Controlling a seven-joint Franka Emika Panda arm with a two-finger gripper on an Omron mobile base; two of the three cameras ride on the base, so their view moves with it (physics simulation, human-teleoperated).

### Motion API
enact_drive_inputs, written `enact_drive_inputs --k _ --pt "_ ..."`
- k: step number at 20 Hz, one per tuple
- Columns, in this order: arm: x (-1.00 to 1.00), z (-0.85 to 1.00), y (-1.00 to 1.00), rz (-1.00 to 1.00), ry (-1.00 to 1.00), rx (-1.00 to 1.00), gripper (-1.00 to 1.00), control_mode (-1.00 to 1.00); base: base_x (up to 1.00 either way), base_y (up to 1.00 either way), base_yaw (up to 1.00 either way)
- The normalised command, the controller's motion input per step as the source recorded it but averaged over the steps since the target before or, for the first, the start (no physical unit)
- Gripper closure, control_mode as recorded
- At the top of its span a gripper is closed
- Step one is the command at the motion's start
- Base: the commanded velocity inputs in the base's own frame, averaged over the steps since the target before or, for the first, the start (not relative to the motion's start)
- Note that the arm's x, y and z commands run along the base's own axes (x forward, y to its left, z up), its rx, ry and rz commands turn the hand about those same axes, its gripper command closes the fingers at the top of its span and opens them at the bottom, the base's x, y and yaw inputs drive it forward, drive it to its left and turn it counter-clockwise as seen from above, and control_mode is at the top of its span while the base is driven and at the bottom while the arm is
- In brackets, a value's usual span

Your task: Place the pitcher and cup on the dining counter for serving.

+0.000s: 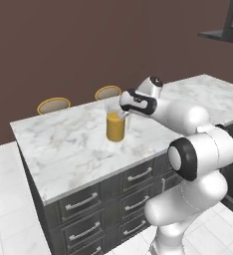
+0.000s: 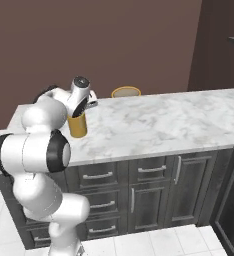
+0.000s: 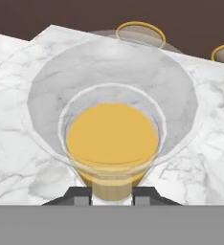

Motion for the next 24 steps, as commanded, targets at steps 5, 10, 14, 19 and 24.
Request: enact_drive_inputs --k 5,10,14,19,24 --pt "0.71 -0.46 0.23 -0.01 0.0 0.0 1.0 -1.0 0.0 0.0 0.0" --pt "0.22 -0.63 0.0 0.0 0.01 0.01 1.0 -1.0 0.0 0.0 0.0" --pt "0.31 -0.39 0.0 0.0 0.03 0.01 1.0 -1.0 0.0 0.0 0.0" --pt "0.29 -0.12 0.0 0.0 0.0 0.0 -1.0 -1.0 0.0 0.0 0.0" --pt "0.04 0.0 0.0 0.0 0.0 0.0 -1.0 -1.0 0.0 0.0 0.0"
